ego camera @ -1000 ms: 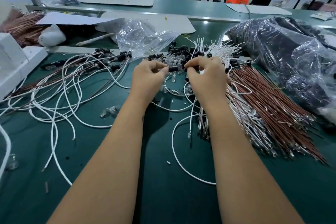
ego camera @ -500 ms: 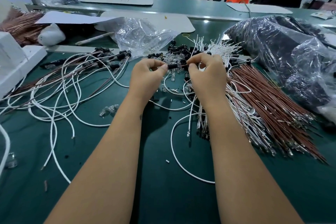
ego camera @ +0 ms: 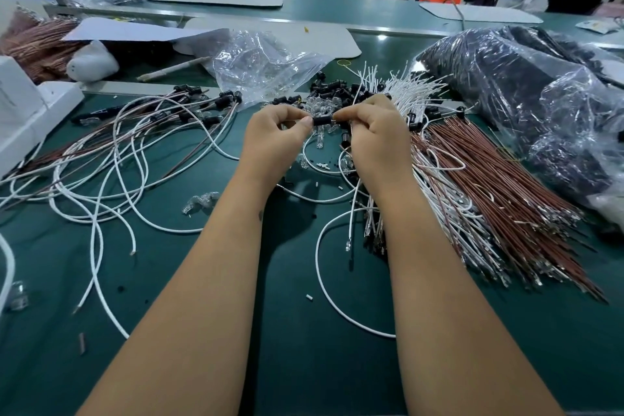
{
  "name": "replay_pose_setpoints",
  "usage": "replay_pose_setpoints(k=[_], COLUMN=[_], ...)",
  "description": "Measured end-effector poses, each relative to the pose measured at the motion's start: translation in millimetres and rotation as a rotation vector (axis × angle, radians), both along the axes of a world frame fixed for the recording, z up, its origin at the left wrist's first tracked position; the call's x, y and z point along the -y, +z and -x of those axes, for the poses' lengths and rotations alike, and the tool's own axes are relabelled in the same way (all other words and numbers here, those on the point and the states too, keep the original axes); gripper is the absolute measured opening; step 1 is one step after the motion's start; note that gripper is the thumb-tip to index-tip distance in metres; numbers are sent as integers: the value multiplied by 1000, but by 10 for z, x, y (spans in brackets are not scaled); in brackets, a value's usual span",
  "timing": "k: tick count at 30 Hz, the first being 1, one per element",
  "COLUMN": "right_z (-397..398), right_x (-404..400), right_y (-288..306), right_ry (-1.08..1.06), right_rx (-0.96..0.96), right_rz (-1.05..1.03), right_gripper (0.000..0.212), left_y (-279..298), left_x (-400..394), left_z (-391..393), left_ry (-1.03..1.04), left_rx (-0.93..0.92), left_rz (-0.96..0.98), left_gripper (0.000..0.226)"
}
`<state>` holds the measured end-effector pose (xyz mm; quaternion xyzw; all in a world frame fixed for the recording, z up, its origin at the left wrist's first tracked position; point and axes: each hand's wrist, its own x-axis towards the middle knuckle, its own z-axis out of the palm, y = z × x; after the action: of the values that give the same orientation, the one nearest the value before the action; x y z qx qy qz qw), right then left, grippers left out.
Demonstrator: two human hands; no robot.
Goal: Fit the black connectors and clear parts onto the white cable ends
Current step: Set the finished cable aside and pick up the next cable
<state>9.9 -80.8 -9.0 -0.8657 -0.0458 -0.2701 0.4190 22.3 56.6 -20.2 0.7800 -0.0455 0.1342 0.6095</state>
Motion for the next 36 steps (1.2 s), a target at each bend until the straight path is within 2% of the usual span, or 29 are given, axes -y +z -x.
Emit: replay_pose_setpoints(k=[7, 11, 15, 20, 24, 25, 27, 30, 32, 34, 36], right_z=[36, 54, 53, 68, 56, 54, 51, 42, 36, 37, 38], right_x=[-4, -12, 26, -20, -60, -54, -12, 83, 96, 54, -6], right_y=[-1, -29, -35, -29, -28, -29, -33, -24, -26, -39, -44], right_ry=[25, 56, 58, 76, 102, 74, -26, -150, -160, -119, -53], right_rx=[129, 120, 68, 81, 80, 84, 95, 71, 43, 27, 18], right_rz=[82, 143, 129, 158, 275, 307, 367, 351, 352, 364, 362], right_gripper=[36, 37, 39, 32, 17, 15, 15, 17, 19, 19, 18], left_y=[14, 21, 8, -13, -6, -4, -14, -14, -6, 2, 16], left_x=[3, 10, 5, 8, -8, -16, -69, -199, -226, -167, -50], left_z=[9, 37, 44, 48, 57, 59, 41, 40, 57, 82, 97], left_ry=[26, -9, -2, 49, 44, 66, 235, 600, 678, 600, 405], left_rx=[66, 105, 151, 249, 324, 345, 368, 209, 149, 216, 360], left_rz=[-17, -78, -170, -231, -320, -379, -531, -619, -668, -720, -718], left_gripper=[12, 4, 11, 13, 11, 11, 10, 15, 21, 29, 32])
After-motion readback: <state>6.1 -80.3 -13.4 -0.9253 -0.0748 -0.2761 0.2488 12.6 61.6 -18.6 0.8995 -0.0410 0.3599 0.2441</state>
